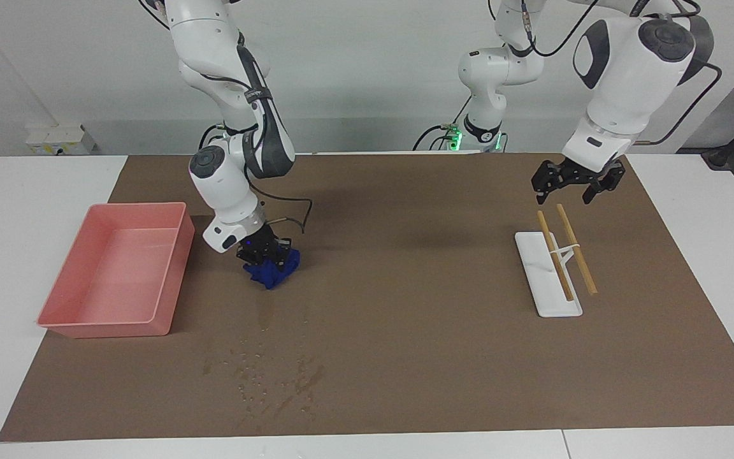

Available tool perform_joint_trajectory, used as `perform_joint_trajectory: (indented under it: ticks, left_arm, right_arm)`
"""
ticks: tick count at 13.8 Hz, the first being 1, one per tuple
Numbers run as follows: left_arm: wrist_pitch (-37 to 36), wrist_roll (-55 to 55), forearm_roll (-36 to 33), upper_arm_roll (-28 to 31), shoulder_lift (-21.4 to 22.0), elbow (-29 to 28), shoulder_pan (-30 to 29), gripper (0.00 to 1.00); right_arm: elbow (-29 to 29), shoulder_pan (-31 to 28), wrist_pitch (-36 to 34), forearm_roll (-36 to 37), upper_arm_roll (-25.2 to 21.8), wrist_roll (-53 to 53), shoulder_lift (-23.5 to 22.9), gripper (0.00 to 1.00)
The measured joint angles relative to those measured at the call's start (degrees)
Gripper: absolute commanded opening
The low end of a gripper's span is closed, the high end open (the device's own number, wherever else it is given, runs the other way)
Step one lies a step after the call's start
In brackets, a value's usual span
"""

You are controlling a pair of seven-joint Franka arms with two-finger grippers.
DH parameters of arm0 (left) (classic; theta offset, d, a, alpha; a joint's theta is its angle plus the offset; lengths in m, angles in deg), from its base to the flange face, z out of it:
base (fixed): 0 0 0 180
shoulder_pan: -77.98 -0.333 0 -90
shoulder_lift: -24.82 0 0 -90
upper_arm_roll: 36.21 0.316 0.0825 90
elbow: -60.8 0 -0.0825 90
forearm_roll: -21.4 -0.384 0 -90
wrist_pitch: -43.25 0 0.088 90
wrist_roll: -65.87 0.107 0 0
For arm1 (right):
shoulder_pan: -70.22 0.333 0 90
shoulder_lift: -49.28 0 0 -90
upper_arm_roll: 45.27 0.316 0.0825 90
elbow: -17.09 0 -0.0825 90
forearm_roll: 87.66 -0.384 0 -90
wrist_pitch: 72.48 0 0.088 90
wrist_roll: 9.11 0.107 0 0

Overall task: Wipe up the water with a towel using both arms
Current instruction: 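Wipe the towel across the water puddle with the right gripper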

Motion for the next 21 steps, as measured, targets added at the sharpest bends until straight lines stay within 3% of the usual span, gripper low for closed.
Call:
perform_joint_trajectory:
  ticks: [8, 11, 14, 21]
  left_arm:
    - [-2.9, 1.4, 0.7, -1.1, 0.7, 1.4, -1.8, 1.0]
    - [-3.2, 1.4, 0.7, -0.7, 1.0, 1.8, -2.0, 1.0]
    - [-8.0, 1.4, 0.8, -0.6, 1.1, 4.5, -2.3, 1.0]
    - [-7.2, 1.4, 1.0, -1.0, 1.4, 2.9, -2.3, 1.0]
  right_arm:
    - [14.2, -2.0, 1.2, 5.1, -0.1, -3.0, -10.8, 0.0]
    - [17.5, -2.0, 2.0, 5.2, -0.1, -3.1, -13.3, 0.0]
    - [20.0, -2.0, 2.1, 5.2, -0.1, -3.1, -15.0, 0.0]
    - [24.4, -1.8, 2.4, 5.8, -0.1, -3.2, -18.1, 0.0]
